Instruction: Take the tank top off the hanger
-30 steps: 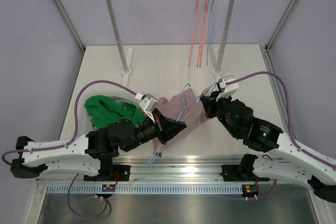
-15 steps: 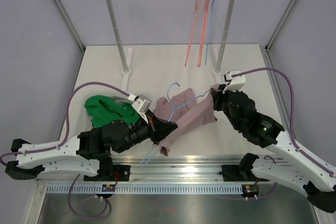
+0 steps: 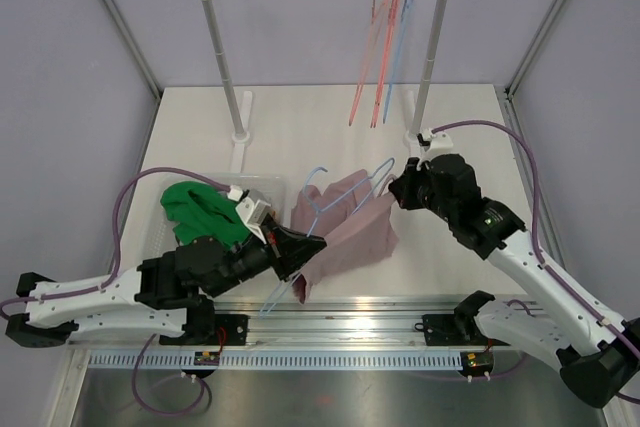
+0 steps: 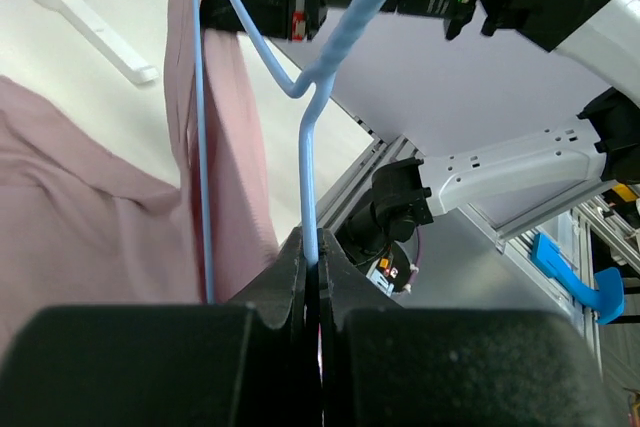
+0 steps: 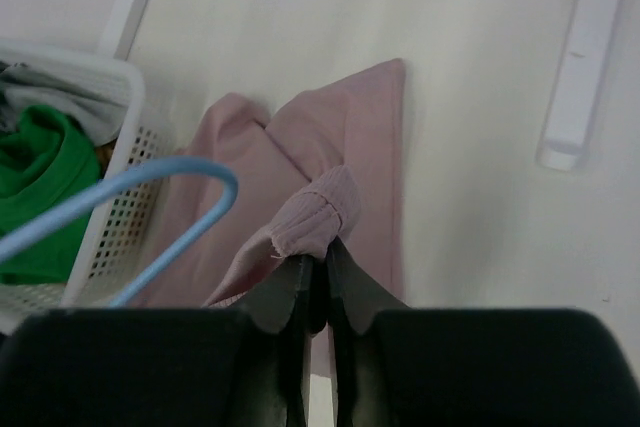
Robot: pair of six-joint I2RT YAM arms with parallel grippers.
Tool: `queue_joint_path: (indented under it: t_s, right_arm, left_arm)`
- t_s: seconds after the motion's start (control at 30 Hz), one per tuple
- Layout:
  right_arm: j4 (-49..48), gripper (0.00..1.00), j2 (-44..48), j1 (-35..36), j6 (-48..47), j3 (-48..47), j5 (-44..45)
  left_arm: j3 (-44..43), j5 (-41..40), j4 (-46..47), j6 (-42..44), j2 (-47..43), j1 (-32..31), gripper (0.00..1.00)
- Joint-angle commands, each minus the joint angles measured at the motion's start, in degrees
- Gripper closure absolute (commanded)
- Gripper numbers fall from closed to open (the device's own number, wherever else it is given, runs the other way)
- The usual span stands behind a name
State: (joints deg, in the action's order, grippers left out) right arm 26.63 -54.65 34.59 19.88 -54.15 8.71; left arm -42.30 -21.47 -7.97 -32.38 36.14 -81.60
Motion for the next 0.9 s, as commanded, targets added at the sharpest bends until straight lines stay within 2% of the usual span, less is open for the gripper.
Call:
queue_joint_path:
  t_s: [0.0,0.07,0.1,0.17,0.27,0.37,0.4,0.43,0.47,0.5,0.53,0.6,0.63,0.7,0.77,0.87]
  right_arm:
    - [-6.3,0.94,3.1,-0.9,4.3,2.8,-10.4]
    - [-7.0,1.00,5.2,-0.9,4.9,4.6,-12.9]
    - [-7.1,1.00,6.0,-0.9,5.8,5.0,-15.6]
    - [-6.8,1.00,9.0,-0.9,6.7,6.9,-17.4]
    - [-5.5,1.00,13.6,-0.9,9.0,9.5,-18.5]
    - [-1.6,1.00,16.8,-0.9,9.0,9.8,-18.7]
    - [1.3,1.00,17.6,-0.9,8.3,9.3,-18.6]
    - [2.8,1.00,18.3,-0.9,8.1,8.1,-18.5]
    - [4.2,1.00,20.0,-0.9,8.0,7.4,-18.1]
    - [7.1,1.00,21.1,-0.9,7.6,6.6,-17.2]
    - [8.3,1.00,23.3,-0.9,7.5,4.9,-16.7]
    - [11.8,1.00,25.6,-0.9,6.9,2.0,-15.5]
    - [12.9,1.00,27.0,-0.9,6.6,0.6,-15.1]
    - [14.2,1.00,28.4,-0.9,5.5,-1.8,-16.3]
    - [12.8,1.00,30.0,-0.9,5.1,-3.6,-21.2]
    - [13.6,1.00,29.2,-1.0,2.9,-6.1,-23.8]
  left_arm:
    - [-1.9,1.7,11.7,4.2,1.3,-0.5,1.00]
    - [-2.3,2.8,15.6,7.1,2.9,-0.5,1.00]
    - [-2.4,2.9,20.1,8.3,3.4,-0.5,1.00]
    - [-3.6,1.2,23.2,12.2,4.5,-0.6,1.00]
    - [-7.8,-6.6,27.6,18.8,8.7,-0.7,1.00]
    - [-10.6,-13.7,38.0,29.5,13.1,-0.7,1.00]
    - [-11.0,-15.6,46.5,32.6,14.3,-0.6,1.00]
    - [-11.5,-19.4,51.6,40.6,17.2,-0.6,1.00]
    - [-11.7,-21.1,57.0,44.7,18.6,-0.4,1.00]
    - [-11.9,-22.5,68.7,49.2,20.5,-0.3,1.00]
    - [-12.6,-25.3,74.7,56.6,23.9,0.6,1.00]
    - [-15.1,-28.0,84.7,62.3,27.5,1.9,1.00]
    - [-17.7,-30.7,82.4,63.8,28.5,3.0,1.00]
    - [-22.5,-30.2,72.5,61.2,29.6,4.3,1.00]
    - [-22.6,-27.6,66.7,53.3,28.3,6.1,1.00]
    - [-26.9,-27.0,45.5,39.3,26.7,9.1,1.00]
